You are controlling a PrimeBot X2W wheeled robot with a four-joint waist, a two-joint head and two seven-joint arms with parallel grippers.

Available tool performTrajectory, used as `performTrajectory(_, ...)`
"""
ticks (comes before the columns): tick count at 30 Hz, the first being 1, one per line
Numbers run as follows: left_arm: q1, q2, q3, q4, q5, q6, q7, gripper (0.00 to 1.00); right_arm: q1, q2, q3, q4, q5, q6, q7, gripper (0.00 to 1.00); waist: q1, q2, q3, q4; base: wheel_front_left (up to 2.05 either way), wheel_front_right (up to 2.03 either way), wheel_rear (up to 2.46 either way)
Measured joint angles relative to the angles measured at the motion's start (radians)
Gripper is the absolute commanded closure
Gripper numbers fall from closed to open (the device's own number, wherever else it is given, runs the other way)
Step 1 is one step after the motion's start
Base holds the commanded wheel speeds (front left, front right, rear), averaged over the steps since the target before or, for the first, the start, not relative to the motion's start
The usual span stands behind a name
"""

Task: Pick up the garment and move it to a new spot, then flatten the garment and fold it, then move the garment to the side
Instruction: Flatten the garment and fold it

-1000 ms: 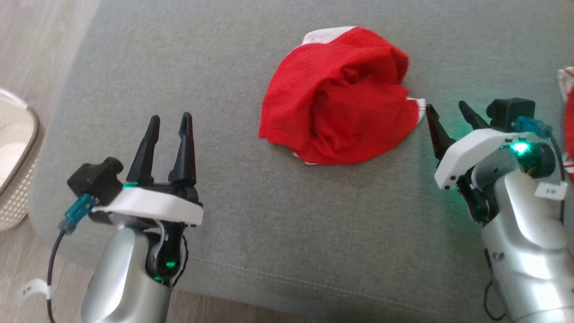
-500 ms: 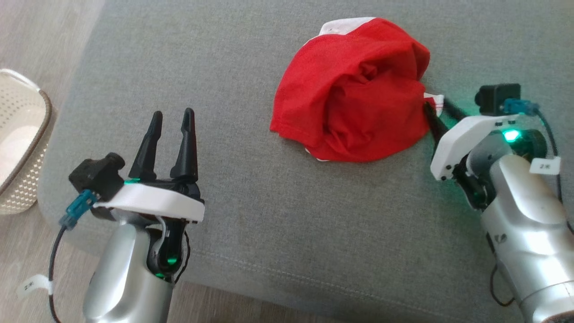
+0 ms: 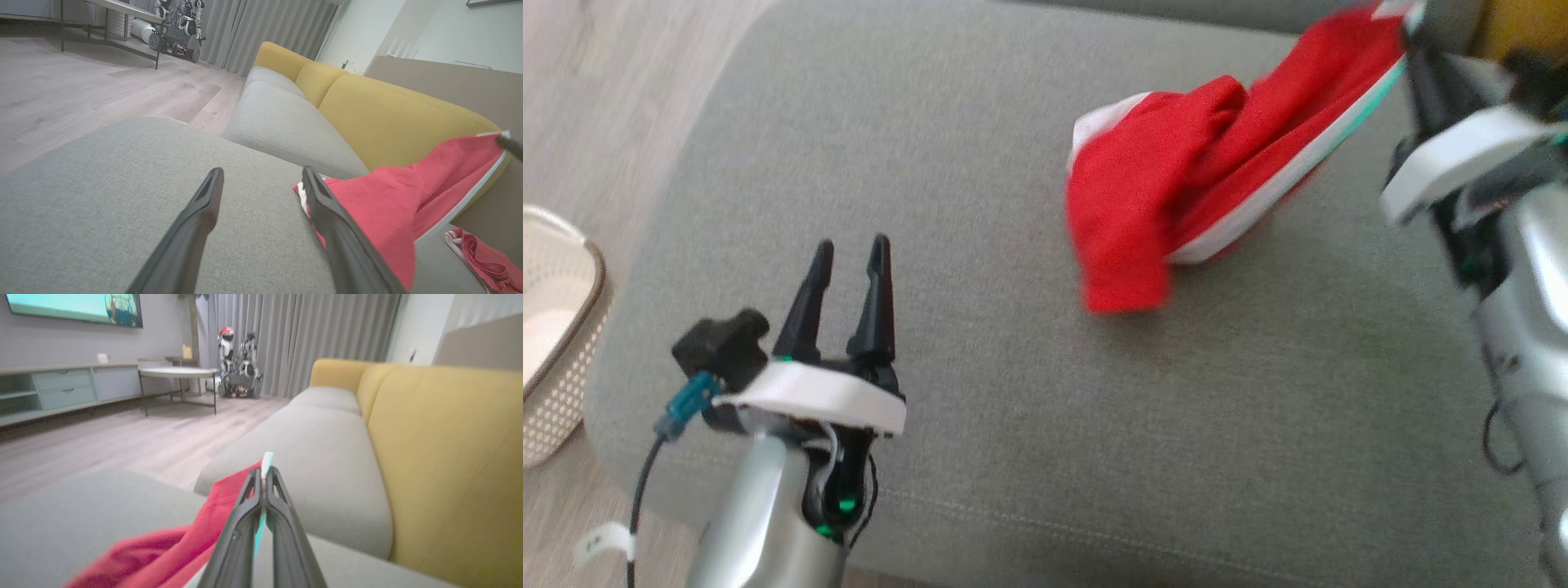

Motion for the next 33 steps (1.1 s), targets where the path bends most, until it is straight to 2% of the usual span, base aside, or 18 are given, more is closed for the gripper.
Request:
performTrajectory(5,0.045,0.001,-0.008,-0.001,-0.012,0.01,0.0,0.0,-0.061,-0.009,-0.048,-0.109,-0.071,0.0,0.034,1.0,0.0,0.0,-0.057,-0.019,0.0,0.0,0.0)
performTrajectory(9,0.064,0.002,-0.024,-0.004,-0.023,0.02,0.0,0.0,-0.12,0.033,0.04,-0.184,-0.088,0.0,0.126,1.0,0.0,0.0,-0.104,-0.033,0.0,0.0,0.0)
performTrajectory(15,0.067,0.002,-0.065,-0.017,-0.048,0.039,0.0,0.0,-0.268,0.139,0.181,-0.159,-0.014,0.0,0.187,1.0,0.0,0.0,-0.121,-0.02,0.0,0.0,0.0)
performTrajectory(18,0.067,0.002,-0.085,-0.023,-0.059,0.045,0.0,0.0,-0.371,0.178,0.196,-0.095,0.023,0.0,0.17,1.0,0.0,0.0,-0.112,-0.006,0.0,0.0,0.0)
performTrajectory(21,0.067,0.003,-0.09,-0.026,-0.067,0.046,0.0,0.0,-0.456,0.205,0.132,-0.024,0.049,0.0,0.106,1.0,0.0,0.0,-0.098,0.006,0.0,0.0,0.0)
performTrajectory(26,0.067,0.003,-0.083,-0.03,-0.067,0.05,0.0,0.0,-0.537,0.219,-0.109,0.146,0.044,0.0,0.026,1.0,0.0,0.0,-0.071,0.012,0.0,0.0,0.0)
performTrajectory(29,0.067,0.003,-0.073,-0.036,-0.067,0.05,0.0,0.0,-0.502,0.219,-0.228,0.262,-0.011,0.0,0.026,1.0,0.0,0.0,-0.057,0.005,0.0,0.0,0.0)
performTrajectory(33,0.066,0.003,-0.061,-0.038,-0.066,0.049,0.0,0.0,-0.337,0.22,-0.338,0.353,-0.074,0.0,0.026,1.0,0.0,0.0,-0.037,-0.014,0.0,0.0,0.0)
